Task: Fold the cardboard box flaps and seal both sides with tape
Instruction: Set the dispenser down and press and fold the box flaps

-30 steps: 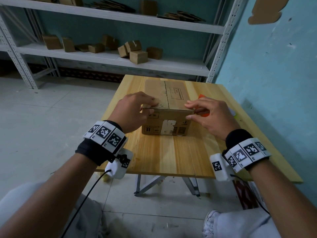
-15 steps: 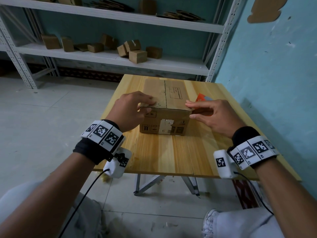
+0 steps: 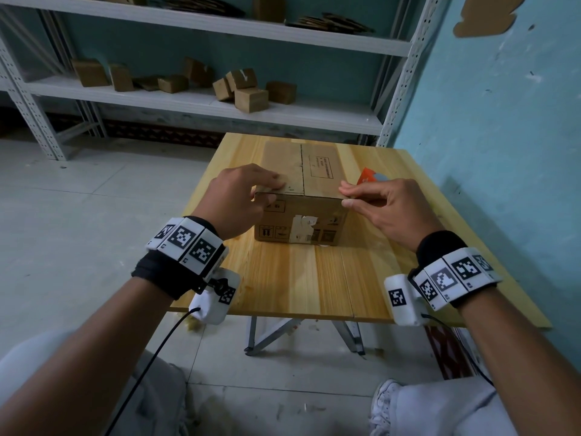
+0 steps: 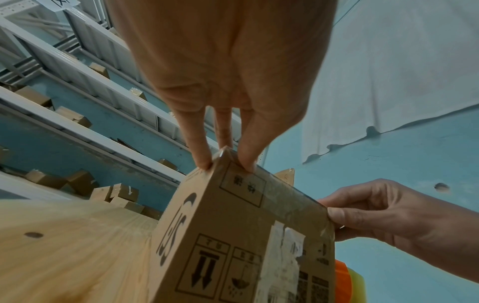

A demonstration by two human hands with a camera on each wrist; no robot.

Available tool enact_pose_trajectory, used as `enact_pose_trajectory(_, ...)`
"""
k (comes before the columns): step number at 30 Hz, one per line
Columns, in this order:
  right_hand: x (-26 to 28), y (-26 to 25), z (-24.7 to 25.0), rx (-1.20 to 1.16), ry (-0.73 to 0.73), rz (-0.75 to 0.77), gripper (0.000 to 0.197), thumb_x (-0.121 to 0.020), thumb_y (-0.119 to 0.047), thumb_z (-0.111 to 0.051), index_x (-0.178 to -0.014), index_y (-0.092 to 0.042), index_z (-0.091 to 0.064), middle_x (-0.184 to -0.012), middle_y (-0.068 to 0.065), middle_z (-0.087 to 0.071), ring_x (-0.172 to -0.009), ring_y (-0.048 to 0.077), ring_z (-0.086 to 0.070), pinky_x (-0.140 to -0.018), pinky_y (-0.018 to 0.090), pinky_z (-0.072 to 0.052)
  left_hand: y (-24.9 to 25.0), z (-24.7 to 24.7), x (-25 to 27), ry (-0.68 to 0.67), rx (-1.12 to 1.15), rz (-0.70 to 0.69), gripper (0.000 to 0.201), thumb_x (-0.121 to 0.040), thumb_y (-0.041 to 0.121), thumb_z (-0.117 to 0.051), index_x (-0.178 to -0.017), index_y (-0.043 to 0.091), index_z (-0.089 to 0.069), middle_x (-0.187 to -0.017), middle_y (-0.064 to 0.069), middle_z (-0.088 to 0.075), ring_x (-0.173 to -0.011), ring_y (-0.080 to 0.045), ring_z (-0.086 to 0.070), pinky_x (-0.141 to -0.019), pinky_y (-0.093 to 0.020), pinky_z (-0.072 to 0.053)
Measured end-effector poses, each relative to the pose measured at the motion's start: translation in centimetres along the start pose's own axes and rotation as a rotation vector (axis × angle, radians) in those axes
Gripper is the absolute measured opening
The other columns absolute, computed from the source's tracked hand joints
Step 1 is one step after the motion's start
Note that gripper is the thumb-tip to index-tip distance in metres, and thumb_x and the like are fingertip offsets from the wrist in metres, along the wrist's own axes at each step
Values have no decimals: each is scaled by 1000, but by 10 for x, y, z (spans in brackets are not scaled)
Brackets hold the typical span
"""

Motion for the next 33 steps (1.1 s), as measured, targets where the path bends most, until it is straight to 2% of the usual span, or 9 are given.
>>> enact_pose_trajectory(4,0,-3,0,8,19,10,25,-89,-24,-67,-110,-13,-72,-113,-3,-71,-103,-7,-63,-89,14,-51,-1,1,0,-5,6,9,29,-90,15,-63,-118,20,-66,-128,8,-60,-119,-13,-53,-94,-28,-46)
enact_pose_trajectory(8,0,-2,2,31,-47,10,29,-88,-24,-67,-116,-15,-70,-119,-4,-68,-108,-8,-61,-92,11,-48,-1,1,1,-6,14,23,30,-89,16,-63,-119,22,-66,-129,9,-59,-120,-13,-52,-98,-35,-46)
enact_pose_trajectory(13,1,-2,2,54,-62,15,38,-82,-15,-75,-119,-13,-68,-122,-2,-66,-101,-24,-53,-87,1,-42,-2,0,0,-5,2,23,30,-89,16,-63,-119,23,-66,-128,10,-59,-120,-12,-52,-97,-32,-45)
enact_pose_trajectory(19,0,-8,-3,139,36,40,37,-77,-16,-80,-112,-9,-71,-115,4,-70,-100,0,-63,-84,0,-44,-1,0,0,5,-7,9,29,-89,15,-63,-118,22,-66,-127,9,-61,-118,-13,-53,-95,-33,-47)
enact_pose_trajectory(21,-1,-9,-5,171,44,48,37,-77,-18,-80,-111,-9,-71,-113,4,-71,-99,4,-66,-86,7,-49,-1,-1,0,4,-10,7,29,-89,15,-63,-117,22,-67,-127,9,-61,-118,-14,-54,-95,-35,-47)
enact_pose_trajectory(23,-1,-10,-6,198,51,55,38,-76,-20,-81,-110,-8,-72,-112,5,-72,-98,10,-69,-88,24,-56,-2,-1,0,4,-7,5,29,-89,15,-63,-117,22,-67,-127,9,-61,-117,-14,-54,-95,-35,-48)
enact_pose_trajectory(25,-2,-10,-7,241,60,62,38,-75,-21,-82,-109,-8,-72,-111,6,-72,-97,14,-70,-88,35,-58,-2,-1,0,6,-8,1,30,-89,15,-63,-118,21,-66,-127,9,-61,-117,-14,-54,-95,-35,-48)
enact_pose_trajectory(28,-2,-14,-10,323,60,80,37,-75,-23,-82,-108,-9,-72,-107,7,-73,-92,18,-70,-85,39,-58,-2,-1,0,9,-14,-1,30,-89,16,-63,-118,22,-66,-127,8,-61,-116,-14,-55,-94,-35,-48)
enact_pose_trajectory(33,-3,-19,-15,446,38,84,38,-77,-30,-80,-108,-11,-71,-101,10,-74,-87,21,-70,-78,38,-59,-2,-1,0,2,-16,0,29,-89,17,-63,-118,22,-66,-127,9,-61,-116,-14,-55,-94,-37,-49)
Point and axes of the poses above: each hand's wrist, its own x-axis away from the middle knuckle, its own z-axis out of the back of the hand, y = z × x, the point moved 4 cm from there along -x, towards the middle knuckle
